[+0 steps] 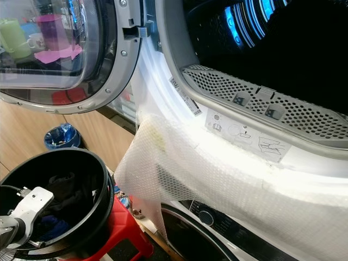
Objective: Clothes washing
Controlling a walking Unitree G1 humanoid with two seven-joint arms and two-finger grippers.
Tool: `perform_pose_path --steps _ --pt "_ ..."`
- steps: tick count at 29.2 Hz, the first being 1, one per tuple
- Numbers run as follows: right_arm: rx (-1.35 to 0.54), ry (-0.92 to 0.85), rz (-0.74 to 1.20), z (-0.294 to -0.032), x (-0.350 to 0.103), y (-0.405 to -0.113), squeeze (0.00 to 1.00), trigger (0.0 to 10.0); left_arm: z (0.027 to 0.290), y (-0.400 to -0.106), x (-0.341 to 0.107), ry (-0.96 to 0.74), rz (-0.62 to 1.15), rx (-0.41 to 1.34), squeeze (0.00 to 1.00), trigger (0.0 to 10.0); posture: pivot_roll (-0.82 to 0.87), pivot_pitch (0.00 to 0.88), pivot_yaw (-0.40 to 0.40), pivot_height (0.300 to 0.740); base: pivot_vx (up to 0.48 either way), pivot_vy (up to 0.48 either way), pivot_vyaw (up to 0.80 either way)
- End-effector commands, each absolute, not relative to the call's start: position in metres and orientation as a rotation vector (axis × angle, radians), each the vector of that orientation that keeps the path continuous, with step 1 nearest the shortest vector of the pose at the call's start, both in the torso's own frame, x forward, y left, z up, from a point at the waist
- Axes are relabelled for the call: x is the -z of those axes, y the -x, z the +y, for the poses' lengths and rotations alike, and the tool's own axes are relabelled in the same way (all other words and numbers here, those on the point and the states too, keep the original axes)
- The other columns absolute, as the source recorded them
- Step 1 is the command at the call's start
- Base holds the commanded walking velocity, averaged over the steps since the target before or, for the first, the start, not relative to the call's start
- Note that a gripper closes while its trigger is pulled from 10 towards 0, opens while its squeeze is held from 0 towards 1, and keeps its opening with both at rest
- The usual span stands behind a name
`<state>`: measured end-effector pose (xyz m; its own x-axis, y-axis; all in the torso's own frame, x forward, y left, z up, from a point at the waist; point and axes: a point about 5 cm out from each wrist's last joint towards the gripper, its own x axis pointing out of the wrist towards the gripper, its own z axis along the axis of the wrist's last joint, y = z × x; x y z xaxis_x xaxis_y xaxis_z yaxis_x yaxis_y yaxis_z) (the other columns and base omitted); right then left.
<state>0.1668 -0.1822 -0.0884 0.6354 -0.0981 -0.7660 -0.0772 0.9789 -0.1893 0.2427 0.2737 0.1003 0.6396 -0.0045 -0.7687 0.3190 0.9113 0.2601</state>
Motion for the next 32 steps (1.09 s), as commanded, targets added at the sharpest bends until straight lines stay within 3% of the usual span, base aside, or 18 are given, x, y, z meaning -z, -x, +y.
perform_pose_path --steps 1,7,11,15,19,22,27,32 --pt "0.005 0.203 0.91 -0.18 0.091 -0.161 0.0 10.0 0.281 -0.239 -0.105 -0.417 0.882 0.183 0.0 0.0 0.31 0.108 -0.001 0.74 0.0 0.0 0.0" --pt "0.002 0.192 0.899 -0.178 0.09 -0.165 0.0 10.0 0.283 -0.249 -0.124 -0.408 0.818 0.172 0.0 0.0 0.32 0.1 -0.004 0.74 0.0 0.0 0.0" --pt "0.008 0.179 0.895 -0.178 0.089 -0.167 0.0 10.0 0.276 -0.263 -0.152 -0.309 0.691 0.203 0.0 0.0 0.33 0.098 -0.005 0.74 0.0 0.0 0.0" --pt "0.012 0.165 0.891 -0.177 0.089 -0.169 0.0 10.0 0.251 -0.272 -0.173 -0.142 0.572 0.358 0.0 0.0 0.32 0.088 0.003 0.74 0.0 0.0 0.0" --pt "0.015 0.159 0.889 -0.176 0.089 -0.169 0.0 10.0 0.238 -0.275 -0.179 -0.096 0.533 0.434 0.0 0.0 0.32 0.086 0.003 0.74 0.0 0.0 0.0" --pt "0.015 0.157 0.891 -0.176 0.089 -0.168 0.0 10.0 0.212 -0.279 -0.191 -0.025 0.466 0.58 0.0 0.0 0.32 0.086 0.003 0.74 0.0 0.0 0.0" --pt "0.03 0.14 0.896 -0.174 0.09 -0.167 0.0 10.0 0.146 -0.295 -0.203 0.047 0.382 0.831 0.0 0.0 0.3 0.073 0.015 0.74 0.0 0.0 0.0" --pt "0.044 0.125 0.893 -0.174 0.09 -0.166 0.0 10.0 0.115 -0.297 -0.217 0.057 0.337 0.978 0.0 0.0 0.28 0.07 0.025 0.74 0.0 0.0 0.0"
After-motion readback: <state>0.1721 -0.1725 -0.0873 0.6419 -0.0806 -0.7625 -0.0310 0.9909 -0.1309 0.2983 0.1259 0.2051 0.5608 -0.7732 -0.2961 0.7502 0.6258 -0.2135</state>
